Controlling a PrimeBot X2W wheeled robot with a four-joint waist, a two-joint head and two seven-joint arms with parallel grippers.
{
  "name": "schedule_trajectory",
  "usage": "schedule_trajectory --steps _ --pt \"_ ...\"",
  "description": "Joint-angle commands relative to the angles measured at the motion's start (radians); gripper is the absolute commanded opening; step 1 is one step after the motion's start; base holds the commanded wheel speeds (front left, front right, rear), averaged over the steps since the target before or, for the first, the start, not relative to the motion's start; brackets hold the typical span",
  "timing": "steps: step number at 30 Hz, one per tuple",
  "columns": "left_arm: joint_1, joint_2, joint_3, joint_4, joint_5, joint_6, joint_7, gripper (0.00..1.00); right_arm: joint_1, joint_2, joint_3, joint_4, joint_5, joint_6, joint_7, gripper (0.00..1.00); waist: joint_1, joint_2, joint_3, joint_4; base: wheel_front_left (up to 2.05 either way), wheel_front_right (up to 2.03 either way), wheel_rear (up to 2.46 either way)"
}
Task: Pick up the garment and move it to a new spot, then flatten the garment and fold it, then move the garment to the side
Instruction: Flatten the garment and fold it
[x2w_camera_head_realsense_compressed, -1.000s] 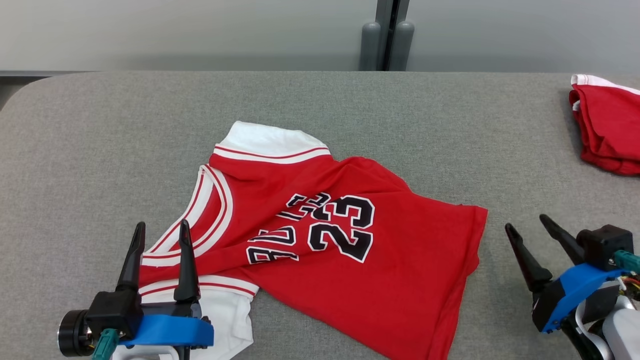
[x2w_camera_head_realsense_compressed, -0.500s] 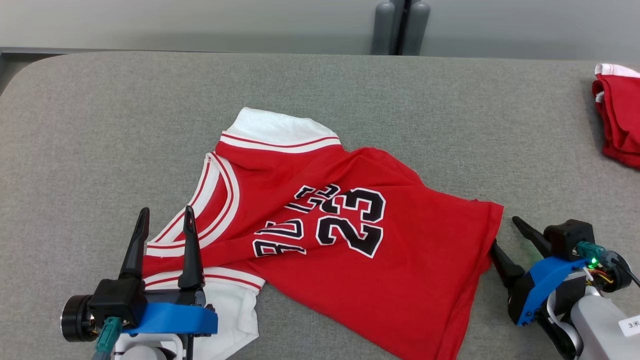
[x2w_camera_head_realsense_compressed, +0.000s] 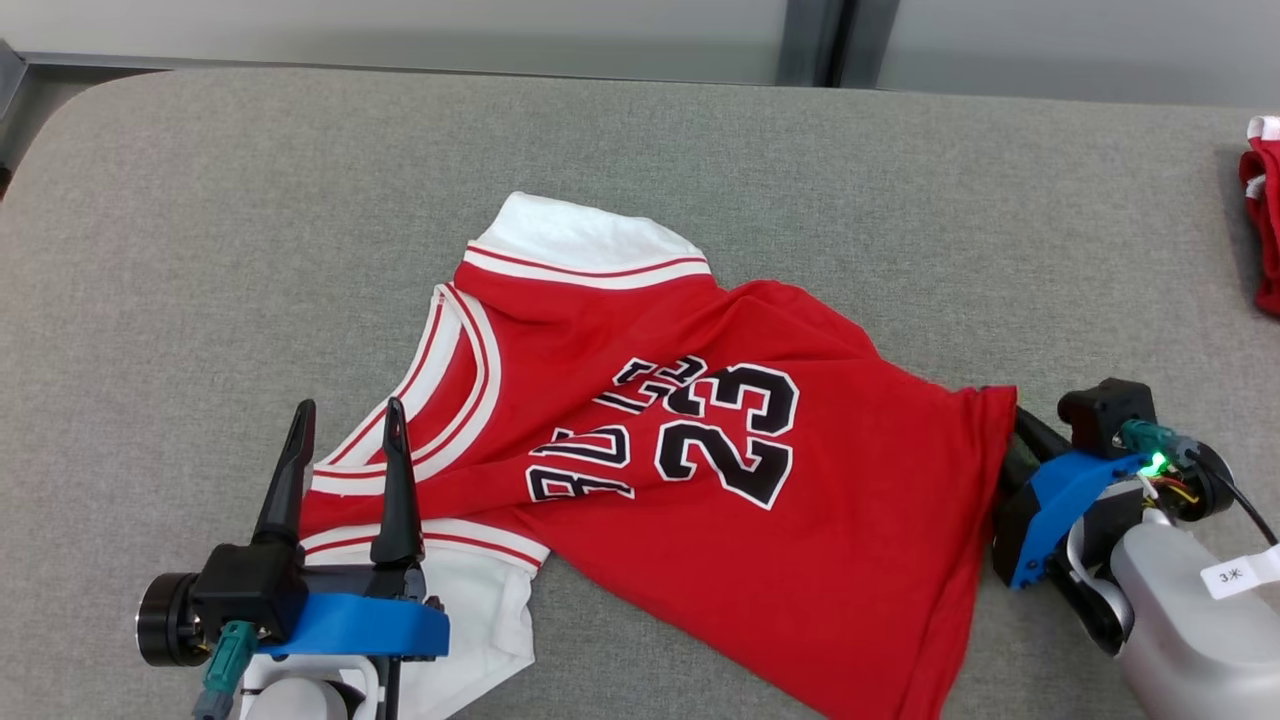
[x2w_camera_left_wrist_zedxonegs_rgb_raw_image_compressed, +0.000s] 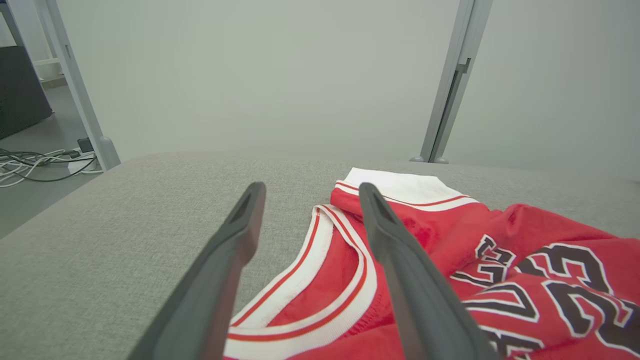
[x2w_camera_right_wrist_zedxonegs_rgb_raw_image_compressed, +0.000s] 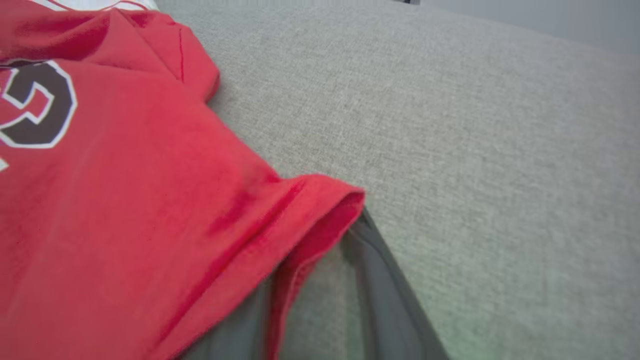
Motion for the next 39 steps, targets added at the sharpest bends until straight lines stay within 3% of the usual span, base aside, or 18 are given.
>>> schedule_trajectory --steps 1,10,18,20,21,30,39 --pt "-0.017 -0.001 -0.003 0.001 -0.005 0.005 -0.002 1.00 -0.030 -0.014 -0.001 0.023 0.002 0.000 -0.014 0.00 0.0000 -0.0001 0.002 0.003 0.00 0.00 0.00" --pt "-0.028 -0.001 -0.012 0.005 -0.013 0.004 -0.002 1.00 -0.208 -0.056 -0.014 0.098 -0.013 0.000 -0.078 0.00 0.0000 -0.0001 0.014 0.019 0.00 0.00 0.00" --pt "-0.040 -0.001 -0.029 0.007 -0.020 0.007 -0.002 1.00 -0.369 -0.076 -0.045 0.244 -0.014 0.000 -0.095 0.00 0.0000 -0.0001 0.029 0.048 0.00 0.00 0.00" --pt "-0.041 -0.001 -0.032 0.008 -0.022 0.010 -0.002 1.00 -0.387 -0.066 -0.037 0.285 -0.009 0.000 -0.093 0.45 0.0000 -0.0001 0.031 0.052 0.00 0.00 0.00" --pt "-0.040 -0.001 -0.033 0.009 -0.023 0.011 -0.002 1.00 -0.397 -0.065 -0.033 0.303 -0.011 0.000 -0.095 1.00 0.0000 -0.0001 0.032 0.053 0.00 0.00 0.00" --pt "-0.021 -0.001 -0.020 0.013 -0.014 0.013 -0.002 1.00 -0.333 -0.062 -0.011 0.345 0.002 0.000 -0.109 1.00 0.0000 -0.0001 0.001 0.015 0.00 0.00 0.00" --pt "0.009 -0.001 0.019 0.009 0.009 -0.001 -0.002 1.00 -0.133 -0.112 -0.136 0.135 -0.003 0.000 -0.108 1.00 0.0000 -0.0001 -0.057 -0.062 0.00 0.00 0.00"
